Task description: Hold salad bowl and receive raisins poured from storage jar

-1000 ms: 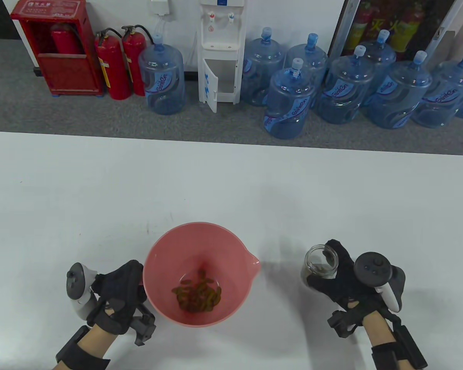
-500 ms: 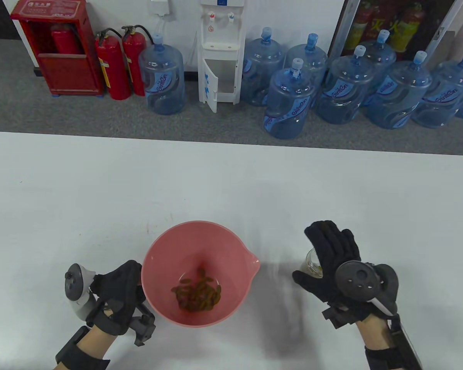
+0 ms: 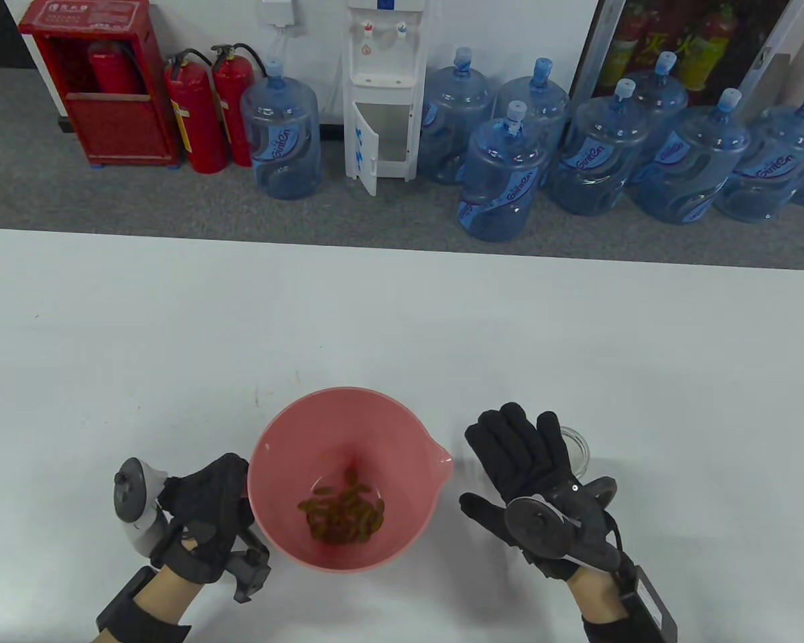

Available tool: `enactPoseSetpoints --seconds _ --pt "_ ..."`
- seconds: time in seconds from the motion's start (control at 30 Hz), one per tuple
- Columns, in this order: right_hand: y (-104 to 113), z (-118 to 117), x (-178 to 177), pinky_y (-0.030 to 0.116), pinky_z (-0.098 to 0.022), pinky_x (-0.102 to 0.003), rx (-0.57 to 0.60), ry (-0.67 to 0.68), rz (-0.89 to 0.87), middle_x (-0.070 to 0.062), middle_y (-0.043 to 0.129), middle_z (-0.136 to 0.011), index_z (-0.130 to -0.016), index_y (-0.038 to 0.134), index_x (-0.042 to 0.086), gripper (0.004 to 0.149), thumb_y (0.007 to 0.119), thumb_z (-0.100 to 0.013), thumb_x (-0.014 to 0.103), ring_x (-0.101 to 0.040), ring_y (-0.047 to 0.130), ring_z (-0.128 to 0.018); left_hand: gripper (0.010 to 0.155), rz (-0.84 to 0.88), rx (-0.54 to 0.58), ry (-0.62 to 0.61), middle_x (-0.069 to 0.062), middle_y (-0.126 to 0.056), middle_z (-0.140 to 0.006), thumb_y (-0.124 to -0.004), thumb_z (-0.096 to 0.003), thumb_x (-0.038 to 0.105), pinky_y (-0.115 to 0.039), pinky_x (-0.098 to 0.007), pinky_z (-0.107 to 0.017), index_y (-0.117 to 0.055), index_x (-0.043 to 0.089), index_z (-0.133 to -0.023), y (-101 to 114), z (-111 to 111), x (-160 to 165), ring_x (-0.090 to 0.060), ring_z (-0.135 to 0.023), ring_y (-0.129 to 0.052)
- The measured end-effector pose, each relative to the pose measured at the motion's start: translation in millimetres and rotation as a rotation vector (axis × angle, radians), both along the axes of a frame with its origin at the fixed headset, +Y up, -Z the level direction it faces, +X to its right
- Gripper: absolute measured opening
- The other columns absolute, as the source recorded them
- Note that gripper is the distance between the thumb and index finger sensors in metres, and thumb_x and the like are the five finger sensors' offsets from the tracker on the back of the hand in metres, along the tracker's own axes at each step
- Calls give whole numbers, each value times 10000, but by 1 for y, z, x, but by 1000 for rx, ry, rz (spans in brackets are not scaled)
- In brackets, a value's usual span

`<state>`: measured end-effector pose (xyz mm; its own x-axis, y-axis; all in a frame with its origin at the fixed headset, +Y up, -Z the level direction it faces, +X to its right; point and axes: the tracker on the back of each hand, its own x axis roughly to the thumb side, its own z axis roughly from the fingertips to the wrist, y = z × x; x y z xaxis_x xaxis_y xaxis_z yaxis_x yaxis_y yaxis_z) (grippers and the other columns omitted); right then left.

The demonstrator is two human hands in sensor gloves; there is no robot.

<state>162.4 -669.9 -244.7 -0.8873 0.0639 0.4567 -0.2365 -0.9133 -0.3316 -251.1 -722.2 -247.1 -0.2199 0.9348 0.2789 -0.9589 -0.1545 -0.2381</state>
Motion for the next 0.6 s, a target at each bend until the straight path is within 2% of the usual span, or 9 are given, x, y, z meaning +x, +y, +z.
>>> enactPoseSetpoints --seconds 0.27,0.43,0.6 --pt "-4 1 8 293 -796 -556 -15 -5 -10 70 398 -1127 -1033 343 391 896 773 -311 701 -227 439 -1098 482 5 -20 -11 -17 -885 -126 -639 -420 532 -800 -530 -358 -916 154 -303 -2 1 6 -289 -160 -954" --pt "-7 4 2 300 -797 -556 -17 19 -4 76 420 -1123 -1030 358 397 880 772 -314 696 -220 456 -1096 481 8 -15 23 -12 -885 -132 -635 -420 537 -802 -524 -368 -914 162 -308 14 -1 6 -283 -168 -956" --pt "-8 6 -3 300 -797 -554 -14 38 13 76 419 -1123 -1030 353 394 884 771 -313 697 -220 454 -1095 481 14 -14 73 -12 -885 -137 -632 -421 538 -801 -523 -374 -913 163 -312 29 -16 6 -283 -175 -955"
